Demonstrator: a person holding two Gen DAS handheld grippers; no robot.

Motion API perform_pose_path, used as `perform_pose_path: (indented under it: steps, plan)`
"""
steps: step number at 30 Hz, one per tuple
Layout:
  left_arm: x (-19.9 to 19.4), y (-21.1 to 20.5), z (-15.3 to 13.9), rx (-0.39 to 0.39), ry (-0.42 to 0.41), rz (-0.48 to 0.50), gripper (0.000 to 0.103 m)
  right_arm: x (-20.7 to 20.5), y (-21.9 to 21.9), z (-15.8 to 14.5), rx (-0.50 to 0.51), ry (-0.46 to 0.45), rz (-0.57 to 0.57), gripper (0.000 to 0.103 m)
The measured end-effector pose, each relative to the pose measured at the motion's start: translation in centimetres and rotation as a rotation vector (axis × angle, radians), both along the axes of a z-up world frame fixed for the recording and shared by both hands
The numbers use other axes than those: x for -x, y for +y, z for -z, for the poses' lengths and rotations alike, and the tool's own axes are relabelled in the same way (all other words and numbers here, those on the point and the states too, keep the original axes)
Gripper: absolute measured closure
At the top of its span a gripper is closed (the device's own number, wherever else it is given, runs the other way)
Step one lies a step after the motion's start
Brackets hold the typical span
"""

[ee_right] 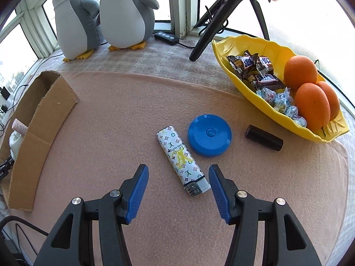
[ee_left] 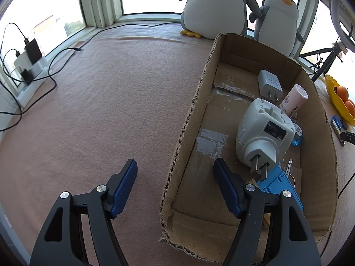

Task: Organize rigid objects
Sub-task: 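Move the right tool back to the patterned lighter, then close the right tool on the patterned lighter and lift it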

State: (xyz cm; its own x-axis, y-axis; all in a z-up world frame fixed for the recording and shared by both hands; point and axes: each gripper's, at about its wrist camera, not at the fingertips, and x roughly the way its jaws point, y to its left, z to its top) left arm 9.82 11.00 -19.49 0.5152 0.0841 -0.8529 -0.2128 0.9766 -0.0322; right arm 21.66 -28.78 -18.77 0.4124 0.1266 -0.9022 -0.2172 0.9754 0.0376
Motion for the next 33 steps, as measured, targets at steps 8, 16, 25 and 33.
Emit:
perform_pose_path:
  steps: [8, 16, 25, 33]
  plan:
    - [0.0, 0.0, 0.0, 0.000, 0.000, 0.000, 0.030, -1.1, -0.4, 1.2, -0.038, 0.051, -0.013, 0.051]
    - [0.0, 0.0, 0.0, 0.000, 0.000, 0.000, 0.030, -1.8, 1.1, 1.2, -0.043, 0.070, -0.050, 0.057]
    - [0.0, 0.0, 0.0, 0.000, 0.000, 0.000, 0.030, -2.0, 2.9, 1.4, 0.021, 0.062, -0.075, 0.076]
    - [0.2, 0.2, 0.0, 0.007, -0.003, -0.003, 0.030, -0.7, 4.8, 1.4, 0.022, 0.061, -0.110, 0.082]
